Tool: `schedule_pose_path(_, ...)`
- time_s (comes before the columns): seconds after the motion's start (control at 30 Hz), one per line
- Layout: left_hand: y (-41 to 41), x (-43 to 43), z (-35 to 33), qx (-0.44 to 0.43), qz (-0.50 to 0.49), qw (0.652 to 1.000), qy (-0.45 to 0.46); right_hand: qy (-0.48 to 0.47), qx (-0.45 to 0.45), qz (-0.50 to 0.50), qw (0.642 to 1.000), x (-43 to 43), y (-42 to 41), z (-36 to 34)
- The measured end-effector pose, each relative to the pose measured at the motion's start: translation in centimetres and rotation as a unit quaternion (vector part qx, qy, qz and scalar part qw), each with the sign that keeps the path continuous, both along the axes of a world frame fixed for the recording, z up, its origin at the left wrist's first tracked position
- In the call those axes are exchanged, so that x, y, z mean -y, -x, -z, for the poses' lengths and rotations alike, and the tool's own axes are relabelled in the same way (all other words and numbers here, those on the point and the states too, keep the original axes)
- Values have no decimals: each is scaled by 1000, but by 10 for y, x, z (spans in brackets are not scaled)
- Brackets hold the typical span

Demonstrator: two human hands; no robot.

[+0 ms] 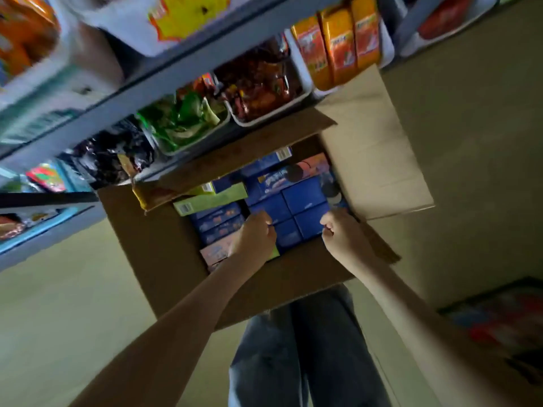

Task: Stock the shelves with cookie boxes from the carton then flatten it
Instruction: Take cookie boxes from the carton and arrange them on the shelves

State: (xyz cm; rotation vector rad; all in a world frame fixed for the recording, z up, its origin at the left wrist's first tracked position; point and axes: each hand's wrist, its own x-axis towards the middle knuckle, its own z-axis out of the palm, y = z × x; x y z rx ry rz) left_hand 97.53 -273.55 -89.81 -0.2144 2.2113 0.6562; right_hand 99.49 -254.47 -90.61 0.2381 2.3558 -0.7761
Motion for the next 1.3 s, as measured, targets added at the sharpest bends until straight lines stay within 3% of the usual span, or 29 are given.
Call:
schedule_pose_path(0.4,-53,49,133,49,44,988,137,-18,105,-68,992,24,-18,122)
schedule_pose_path(0.73,-57,65,172,60,130,972,188,-19,113,-142,983,70,-10,158)
schedule_pose_path(0.9,-55,62,170,48,127,972,195,-15,121,-159,980,78,-11,162)
schedule_pose_path(1.07,-44,51,163,-6,84,984,159,-31,88,-169,981,70,-5,166)
schedule_pose_path(1.3,-7,28,165,-63,25,994,84,-99,-43,-171,979,59,48,179)
